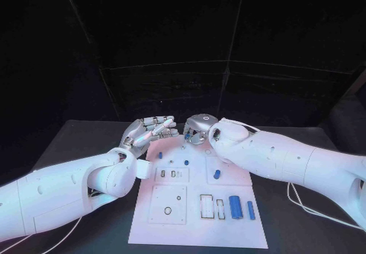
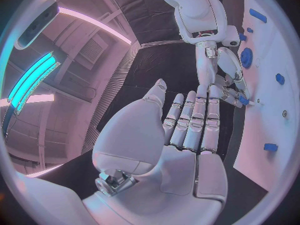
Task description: Assemble the parts on the task board
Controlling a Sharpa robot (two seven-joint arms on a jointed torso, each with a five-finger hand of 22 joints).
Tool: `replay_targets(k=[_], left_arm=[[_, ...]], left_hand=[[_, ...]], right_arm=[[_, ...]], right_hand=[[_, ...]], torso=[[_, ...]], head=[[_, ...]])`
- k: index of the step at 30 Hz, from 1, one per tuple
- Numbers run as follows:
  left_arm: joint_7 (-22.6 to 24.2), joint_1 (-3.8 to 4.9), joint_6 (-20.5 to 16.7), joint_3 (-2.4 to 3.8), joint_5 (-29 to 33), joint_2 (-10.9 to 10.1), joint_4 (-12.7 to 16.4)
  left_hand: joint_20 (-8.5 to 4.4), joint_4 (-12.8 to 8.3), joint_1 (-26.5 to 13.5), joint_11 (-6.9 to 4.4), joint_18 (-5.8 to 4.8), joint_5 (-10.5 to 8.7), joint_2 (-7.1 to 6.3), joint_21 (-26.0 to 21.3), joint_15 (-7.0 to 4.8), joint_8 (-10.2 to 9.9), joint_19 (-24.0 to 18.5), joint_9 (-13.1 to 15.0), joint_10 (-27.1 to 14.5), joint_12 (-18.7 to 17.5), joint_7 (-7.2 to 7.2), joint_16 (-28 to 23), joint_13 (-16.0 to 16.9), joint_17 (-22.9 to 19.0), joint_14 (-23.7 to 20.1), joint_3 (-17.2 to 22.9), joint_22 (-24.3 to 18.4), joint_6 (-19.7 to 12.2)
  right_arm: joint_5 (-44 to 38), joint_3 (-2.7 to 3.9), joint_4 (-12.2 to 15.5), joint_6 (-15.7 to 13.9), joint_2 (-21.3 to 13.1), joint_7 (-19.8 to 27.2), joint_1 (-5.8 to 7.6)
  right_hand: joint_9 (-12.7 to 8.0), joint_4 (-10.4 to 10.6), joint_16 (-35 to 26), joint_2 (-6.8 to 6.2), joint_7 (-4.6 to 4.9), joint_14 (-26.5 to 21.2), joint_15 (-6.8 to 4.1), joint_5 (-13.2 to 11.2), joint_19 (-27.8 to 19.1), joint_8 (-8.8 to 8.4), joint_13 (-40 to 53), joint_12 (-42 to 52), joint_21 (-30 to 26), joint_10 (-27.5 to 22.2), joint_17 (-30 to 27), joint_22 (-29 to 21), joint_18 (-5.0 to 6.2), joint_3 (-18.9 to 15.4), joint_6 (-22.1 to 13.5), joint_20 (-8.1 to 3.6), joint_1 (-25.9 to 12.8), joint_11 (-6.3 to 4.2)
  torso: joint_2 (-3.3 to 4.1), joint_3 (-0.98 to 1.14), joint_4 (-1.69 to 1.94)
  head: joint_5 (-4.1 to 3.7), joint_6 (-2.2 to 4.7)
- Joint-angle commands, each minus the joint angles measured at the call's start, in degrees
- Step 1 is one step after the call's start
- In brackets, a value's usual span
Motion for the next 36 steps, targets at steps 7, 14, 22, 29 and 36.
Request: replay_targets(k=[7,14,22,29,36], left_arm=[[0.38,0.14,0.01,0.06,-0.38,-0.04,-0.19],[0.27,0.16,-0.01,0.06,-0.37,-0.07,-0.32],[0.12,0.18,-0.02,0.06,-0.18,-0.10,-0.39],[0.01,0.23,-0.12,0.06,0.06,-0.12,-0.47],[-0.05,0.27,-0.34,0.06,0.11,-0.16,-0.48]], left_hand=[[0.06,-0.41,-0.13,0.15,0.70,-0.03,0.34,-0.31,0.34,-0.21,0.49,-0.09,-0.30,-0.34,2.42,-0.34,-0.08,0.09,0.02,0.06,-0.08,-0.54],[0.07,-0.52,-0.06,0.18,0.69,-0.03,0.47,-0.37,0.37,-0.25,0.50,-0.08,-0.38,-0.38,2.46,-0.43,-0.08,0.08,-0.03,0.14,-0.13,-0.58],[0.10,-0.67,0.01,0.24,0.67,-0.03,0.63,-0.51,0.43,-0.32,0.46,-0.08,-0.52,-0.45,2.50,-0.60,-0.08,0.06,-0.19,0.24,-0.23,-0.68],[0.14,-0.82,0.02,0.30,0.64,-0.04,0.69,-0.68,0.51,-0.40,0.37,-0.09,-0.69,-0.53,2.55,-0.81,-0.09,0.02,-0.40,0.29,-0.34,-0.79],[0.16,-0.89,0.02,0.33,0.63,-0.04,0.71,-0.75,0.55,-0.43,0.33,-0.09,-0.77,-0.56,2.58,-0.91,-0.09,0.00,-0.50,0.30,-0.39,-0.84]], right_arm=[[-0.55,-0.07,0.89,0.41,-0.55,0.08,-0.02],[-0.56,-0.07,1.02,-0.42,-0.61,-0.39,-0.02],[-0.56,-0.07,0.92,-0.05,-0.56,-0.74,-0.02],[-0.56,-0.07,1.26,0.33,-0.59,-0.71,-0.02],[-0.86,-0.07,1.30,0.34,-0.57,-0.65,-0.01]], right_hand=[[0.10,0.26,0.23,-0.55,0.19,2.32,-0.27,-0.26,0.14,0.10,-0.04,-0.25,0.43,-0.07,0.02,0.07,-0.62,0.20,0.09,-0.02,-0.13,0.14],[0.08,0.31,0.25,-0.73,0.20,2.32,-0.26,-0.22,0.01,0.06,-0.05,-0.27,0.34,-0.12,0.04,-0.15,-0.58,0.24,0.04,-0.01,-0.18,0.16],[0.06,0.39,0.24,-0.86,0.24,2.30,-0.24,-0.22,-0.03,0.01,-0.06,-0.30,0.33,-0.21,-0.01,-0.17,-0.57,0.29,-0.05,0.01,-0.22,0.19],[0.06,0.39,0.24,-0.86,0.24,2.30,-0.24,-0.22,-0.03,0.01,-0.06,-0.30,0.33,-0.22,-0.01,-0.17,-0.57,0.29,-0.06,0.01,-0.22,0.19],[0.05,0.44,0.31,-0.90,0.25,2.31,-0.22,-0.19,0.01,0.00,-0.05,-0.29,0.40,-0.23,0.12,-0.05,-0.59,0.34,-0.07,0.03,-0.23,0.20]], torso=[[0.04,0.00,0.05],[0.09,-0.04,0.00],[0.13,-0.06,0.12],[0.12,-0.07,0.05],[0.12,-0.05,0.09]], head=[[0.18,-0.23],[0.28,-0.30],[0.28,-0.64],[0.61,-0.74],[0.90,-0.81]])
